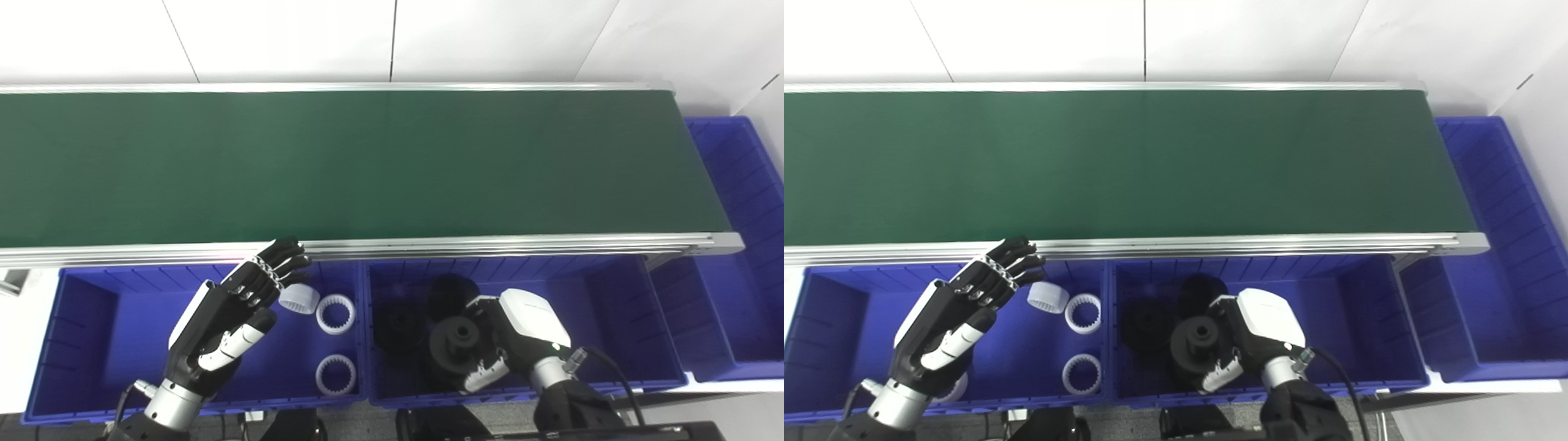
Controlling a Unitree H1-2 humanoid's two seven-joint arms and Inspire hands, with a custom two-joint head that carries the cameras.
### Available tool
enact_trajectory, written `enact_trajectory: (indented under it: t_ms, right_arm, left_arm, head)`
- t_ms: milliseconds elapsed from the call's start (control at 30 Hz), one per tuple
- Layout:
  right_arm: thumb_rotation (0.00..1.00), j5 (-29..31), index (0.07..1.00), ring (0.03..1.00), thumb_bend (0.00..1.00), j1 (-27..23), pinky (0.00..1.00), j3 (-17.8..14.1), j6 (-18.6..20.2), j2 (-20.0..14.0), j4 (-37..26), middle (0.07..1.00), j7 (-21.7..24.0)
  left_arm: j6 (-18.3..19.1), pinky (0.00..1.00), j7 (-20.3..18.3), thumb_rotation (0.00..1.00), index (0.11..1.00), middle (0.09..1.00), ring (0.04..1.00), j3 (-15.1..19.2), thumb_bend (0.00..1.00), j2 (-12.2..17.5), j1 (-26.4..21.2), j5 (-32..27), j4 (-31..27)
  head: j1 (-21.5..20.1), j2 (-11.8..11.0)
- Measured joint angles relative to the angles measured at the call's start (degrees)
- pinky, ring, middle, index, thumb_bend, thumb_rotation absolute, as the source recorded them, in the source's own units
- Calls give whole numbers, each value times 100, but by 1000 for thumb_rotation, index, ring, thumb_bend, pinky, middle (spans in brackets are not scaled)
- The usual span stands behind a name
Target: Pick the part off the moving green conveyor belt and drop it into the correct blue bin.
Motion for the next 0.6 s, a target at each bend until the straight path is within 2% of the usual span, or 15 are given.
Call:
enact_trajectory:
  t_ms: [33,100,200,267,300,400,433,533,600]
  right_arm:
    - [353,-7,891,791,624,-8,658,2,-1,12,41,866,-61]
    - [403,-51,909,831,627,-6,699,21,-2,0,72,897,-115]
    - [415,-66,920,879,649,12,743,66,-20,-16,70,931,-224]
    - [376,63,936,928,673,52,799,61,-70,-13,50,967,-308]
    - [367,186,939,938,678,96,811,52,-118,-10,17,975,-397]
    - [357,575,966,973,708,271,860,3,-262,4,-81,998,-689]
    - [354,747,971,975,713,358,866,-17,-371,8,-136,999,-839]
    - [325,1268,970,962,728,692,857,-37,-774,76,-391,985,-1338]
    - [352,1509,976,942,733,900,828,22,-1026,138,-500,972,-1614]
  left_arm:
    - [1,820,12,520,866,882,853,1,276,-1,0,2,0]
    - [5,819,27,517,865,880,850,1,281,1,1,6,1]
    - [70,823,77,535,869,883,852,3,297,1,0,12,1]
    - [85,819,103,648,879,890,859,2,350,3,-1,132,1]
    - [78,818,106,674,882,892,860,5,362,4,-3,209,1]
    - [-31,807,188,947,896,900,864,16,479,4,-1,533,15]
    - [-90,806,229,973,899,903,867,26,498,1,-1,656,22]
    - [-316,796,313,997,913,908,872,35,520,2,-13,971,103]
    - [-357,805,334,930,922,918,884,25,548,5,-32,1101,162]
  head:
    - [0,0]
    - [18,9]
    - [26,9]
    - [52,-9]
    - [53,-9]
    - [105,-61]
    - [105,-62]
    - [141,-97]
    - [193,-175]
